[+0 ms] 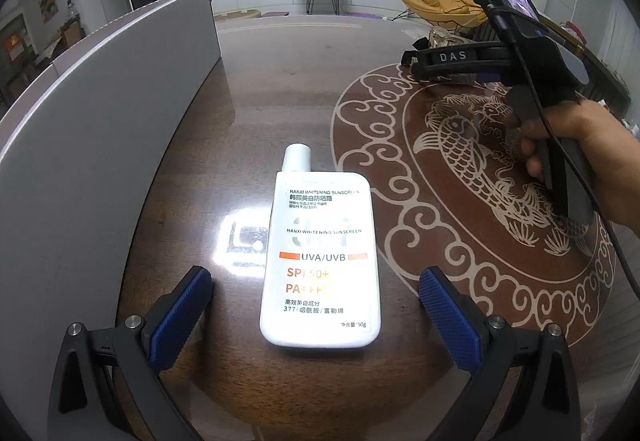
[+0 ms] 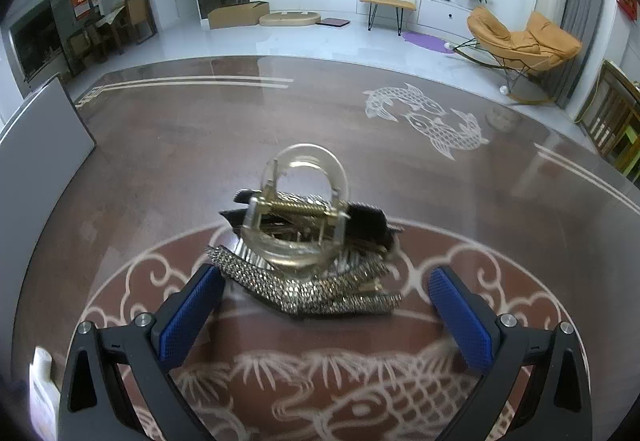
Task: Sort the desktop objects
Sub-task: 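Grasp the sunscreen bottle with the left gripper while the right gripper grasps the metal claw clip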
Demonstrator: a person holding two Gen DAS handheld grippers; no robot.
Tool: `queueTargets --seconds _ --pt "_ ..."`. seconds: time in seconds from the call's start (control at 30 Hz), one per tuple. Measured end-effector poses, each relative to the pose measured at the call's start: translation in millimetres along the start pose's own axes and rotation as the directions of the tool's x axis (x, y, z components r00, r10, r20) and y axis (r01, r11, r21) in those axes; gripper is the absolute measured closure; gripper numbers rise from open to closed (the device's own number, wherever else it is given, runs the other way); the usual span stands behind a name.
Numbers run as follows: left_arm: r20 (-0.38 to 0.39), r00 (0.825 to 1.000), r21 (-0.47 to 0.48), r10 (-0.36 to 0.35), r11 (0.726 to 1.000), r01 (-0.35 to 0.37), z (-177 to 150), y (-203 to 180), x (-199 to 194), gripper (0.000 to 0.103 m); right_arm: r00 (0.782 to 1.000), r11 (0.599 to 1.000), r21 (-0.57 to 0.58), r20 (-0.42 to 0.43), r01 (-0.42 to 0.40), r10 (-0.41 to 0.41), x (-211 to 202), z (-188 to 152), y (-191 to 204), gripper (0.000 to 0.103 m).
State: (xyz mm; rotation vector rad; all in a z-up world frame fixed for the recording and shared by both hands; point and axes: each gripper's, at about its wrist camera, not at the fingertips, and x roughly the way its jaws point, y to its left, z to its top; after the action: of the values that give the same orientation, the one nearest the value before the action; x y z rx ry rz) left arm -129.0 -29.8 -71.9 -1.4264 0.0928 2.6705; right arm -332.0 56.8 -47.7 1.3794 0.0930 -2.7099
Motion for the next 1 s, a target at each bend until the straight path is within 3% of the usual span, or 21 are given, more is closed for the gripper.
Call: queueTargets --seconds 0.07,0.13,0.27,0.4,0.5,0.53,0.57,0.6,0.7,0.77,0.83,0.9,1.0 --pt "0.000 1.000 0.000 0.000 1.000 0.000 0.1 0.3 -0.2 0.000 0.999 1.000 -0.022 0.038 -0.009 0.010 -3.2 3.0 3.4 0.046" --pt "0.000 1.000 -0.001 0.000 1.000 0.000 0.4 0.6 -0.6 0.000 0.998 0.999 -0.044 0.053 -0.024 0.026 -10.3 -2.6 4.6 0.058" --pt "0.000 1.000 0.000 0.001 1.000 -0.001 1.2 -1.2 1.3 0.000 0.997 0.995 -0.087 0.050 -0.052 0.056 -29.0 -29.6 1.4 0.058" --pt "-0.001 1.000 0.000 0.003 1.000 -0.003 1.8 -2.6 0.7 0.000 0.997 0.993 -0.096 0.040 -0.066 0.070 -64.0 -79.3 -9.0 0.058" --pt "-0.001 1.000 -0.001 0.003 1.000 -0.003 1.8 -2.8 0.9 0.000 0.998 0.996 -0.074 0.041 -0.052 0.055 -103.6 -133.7 -17.8 0.055" --pt "-0.001 1.000 -0.001 0.003 1.000 -0.003 1.8 -2.8 0.8 0.000 0.998 0.997 -0.054 0.039 -0.054 0.056 -120.0 -156.4 -21.3 0.041" --pt "-0.001 1.000 -0.001 0.003 1.000 -0.003 2.0 -2.8 0.6 0.000 0.997 0.997 -0.045 0.034 -0.070 0.072 -131.6 -172.8 -23.4 0.016" --pt "-0.001 1.000 0.000 0.003 1.000 -0.003 1.9 -2.8 0.9 0.000 0.995 0.995 -0.037 0.023 -0.093 0.094 -141.3 -191.1 -27.2 0.008" --pt "-0.001 1.000 -0.001 0.004 1.000 -0.004 2.0 -3.0 0.6 0.000 0.992 0.991 -0.065 0.049 -0.117 0.120 -162.3 -210.3 -35.0 0.005" --pt "-0.001 1.000 -0.001 0.004 1.000 -0.004 1.9 -3.1 1.2 0.000 0.994 0.988 -0.134 0.066 -0.074 0.084 -166.6 -211.3 -34.3 0.003" --pt "-0.001 1.000 -0.001 0.004 1.000 -0.004 2.0 -3.2 0.9 0.000 0.995 0.972 -0.235 0.089 -0.012 0.034 -163.2 -204.5 -33.2 0.003" --pt "0.000 1.000 -0.001 0.004 1.000 -0.004 2.0 -3.3 1.1 0.000 0.995 0.949 -0.315 0.090 0.001 0.029 -151.2 -192.4 -35.3 0.003" --pt "0.000 1.000 -0.001 0.004 1.000 -0.004 2.0 -3.4 1.4 0.000 0.994 0.918 -0.395 0.086 -0.030 0.069 -139.3 -178.6 -35.1 0.001"
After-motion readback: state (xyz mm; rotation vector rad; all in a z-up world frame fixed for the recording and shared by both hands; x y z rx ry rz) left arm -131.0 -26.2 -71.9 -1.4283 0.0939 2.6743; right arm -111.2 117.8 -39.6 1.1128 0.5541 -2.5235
